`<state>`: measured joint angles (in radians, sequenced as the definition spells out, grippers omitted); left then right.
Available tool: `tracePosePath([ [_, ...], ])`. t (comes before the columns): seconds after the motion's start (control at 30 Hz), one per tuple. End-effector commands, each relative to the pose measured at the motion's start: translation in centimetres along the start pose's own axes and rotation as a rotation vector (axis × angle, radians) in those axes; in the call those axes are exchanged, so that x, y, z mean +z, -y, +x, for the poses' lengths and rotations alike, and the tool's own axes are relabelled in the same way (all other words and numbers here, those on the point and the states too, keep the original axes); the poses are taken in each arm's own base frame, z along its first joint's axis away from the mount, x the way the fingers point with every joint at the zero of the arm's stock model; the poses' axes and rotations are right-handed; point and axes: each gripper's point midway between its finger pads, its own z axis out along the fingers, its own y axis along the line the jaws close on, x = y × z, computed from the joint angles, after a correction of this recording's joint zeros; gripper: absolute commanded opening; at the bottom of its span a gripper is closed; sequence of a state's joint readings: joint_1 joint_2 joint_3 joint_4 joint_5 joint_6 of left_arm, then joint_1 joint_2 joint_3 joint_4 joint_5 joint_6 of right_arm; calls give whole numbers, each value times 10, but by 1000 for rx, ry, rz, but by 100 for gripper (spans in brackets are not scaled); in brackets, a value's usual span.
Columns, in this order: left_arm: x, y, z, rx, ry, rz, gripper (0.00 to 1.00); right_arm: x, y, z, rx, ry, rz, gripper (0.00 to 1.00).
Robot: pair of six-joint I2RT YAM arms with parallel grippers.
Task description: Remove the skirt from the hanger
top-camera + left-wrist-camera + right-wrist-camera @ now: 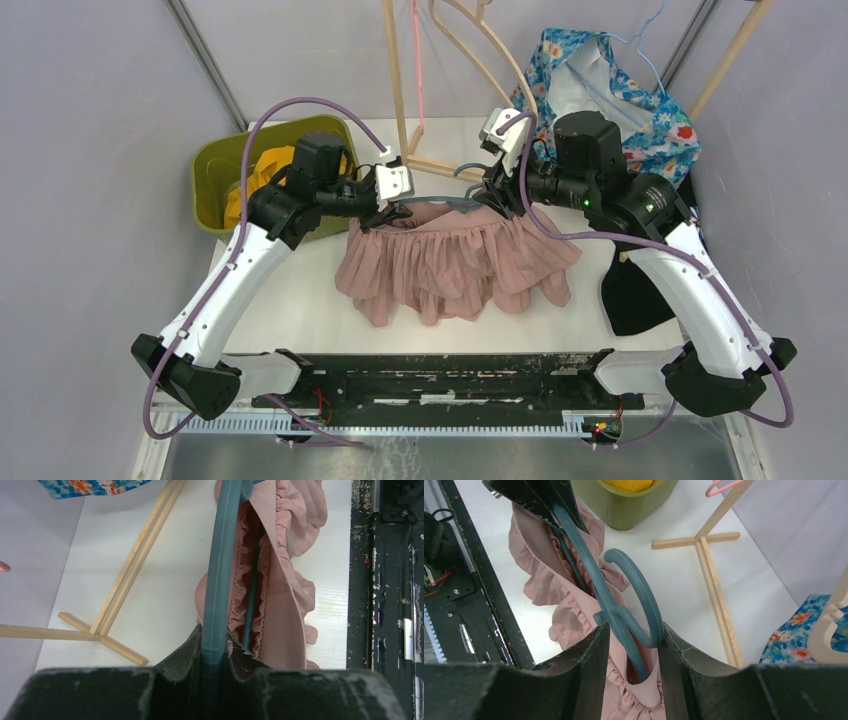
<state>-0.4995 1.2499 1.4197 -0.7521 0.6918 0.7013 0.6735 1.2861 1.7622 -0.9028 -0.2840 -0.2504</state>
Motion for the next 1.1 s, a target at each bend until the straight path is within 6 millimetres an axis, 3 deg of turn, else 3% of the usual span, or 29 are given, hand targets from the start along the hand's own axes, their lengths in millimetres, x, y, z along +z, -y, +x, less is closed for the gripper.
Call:
tracePosePath([
  [0.0, -15, -10, -47, 130, 134, -40, 3, 4, -6, -21, 6, 93, -33, 45],
  [0.2, -19, -10, -55, 137, 150, -44, 3, 15, -12, -4, 32, 67, -59, 45],
  [0.6, -31, -14, -68, 160, 158, -77, 3, 24, -9, 7, 22, 37, -48, 45],
  [0.93, -48, -1, -91, 189, 217, -64, 3, 23, 20, 23, -55, -31, 101, 44],
  [1.07, -49, 0, -90, 188, 216, -63, 3, 25, 19, 24, -55, -32, 91, 38],
])
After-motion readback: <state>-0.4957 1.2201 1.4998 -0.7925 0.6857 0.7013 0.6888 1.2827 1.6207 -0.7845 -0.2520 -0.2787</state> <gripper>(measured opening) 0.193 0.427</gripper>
